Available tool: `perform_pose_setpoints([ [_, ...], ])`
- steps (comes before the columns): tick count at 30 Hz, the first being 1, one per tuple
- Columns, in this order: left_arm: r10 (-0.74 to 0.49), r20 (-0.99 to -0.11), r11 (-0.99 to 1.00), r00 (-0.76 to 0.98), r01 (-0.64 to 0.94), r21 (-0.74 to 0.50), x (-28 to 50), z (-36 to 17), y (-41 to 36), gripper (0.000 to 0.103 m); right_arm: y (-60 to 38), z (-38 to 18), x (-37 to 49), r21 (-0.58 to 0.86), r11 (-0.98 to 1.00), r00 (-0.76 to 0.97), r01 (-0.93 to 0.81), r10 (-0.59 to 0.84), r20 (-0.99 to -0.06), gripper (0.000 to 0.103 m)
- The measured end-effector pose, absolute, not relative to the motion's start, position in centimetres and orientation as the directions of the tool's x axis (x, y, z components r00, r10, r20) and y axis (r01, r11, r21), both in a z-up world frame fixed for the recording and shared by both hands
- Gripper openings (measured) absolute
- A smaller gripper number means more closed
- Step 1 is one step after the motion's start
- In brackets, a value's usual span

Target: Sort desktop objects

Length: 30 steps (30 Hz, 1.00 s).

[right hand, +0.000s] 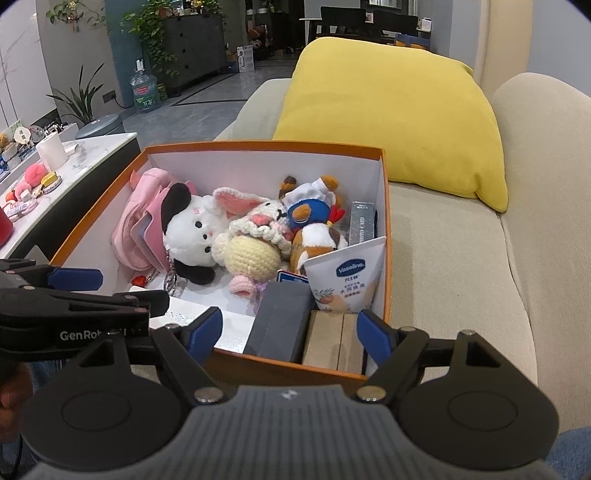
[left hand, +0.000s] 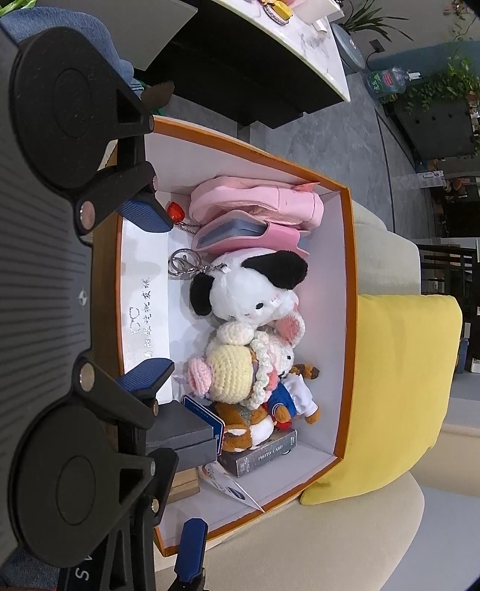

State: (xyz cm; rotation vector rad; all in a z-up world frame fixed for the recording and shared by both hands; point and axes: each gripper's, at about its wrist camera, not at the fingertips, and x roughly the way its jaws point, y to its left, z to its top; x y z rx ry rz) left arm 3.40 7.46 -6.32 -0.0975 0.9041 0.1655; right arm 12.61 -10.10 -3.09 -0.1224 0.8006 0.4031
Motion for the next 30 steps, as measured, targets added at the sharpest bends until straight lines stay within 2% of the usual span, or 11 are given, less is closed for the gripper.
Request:
perform_pose_setpoints([
  [30, 0.108, -0.789, 0.982, 0.605, -0.191, -0.012, 3.25, -6.20, 7.41, 0.088, -10.11, -3.06, 12.63, 0.046, 0.918, 0.620, -0.394, 0.303, -0.724, 0.081],
])
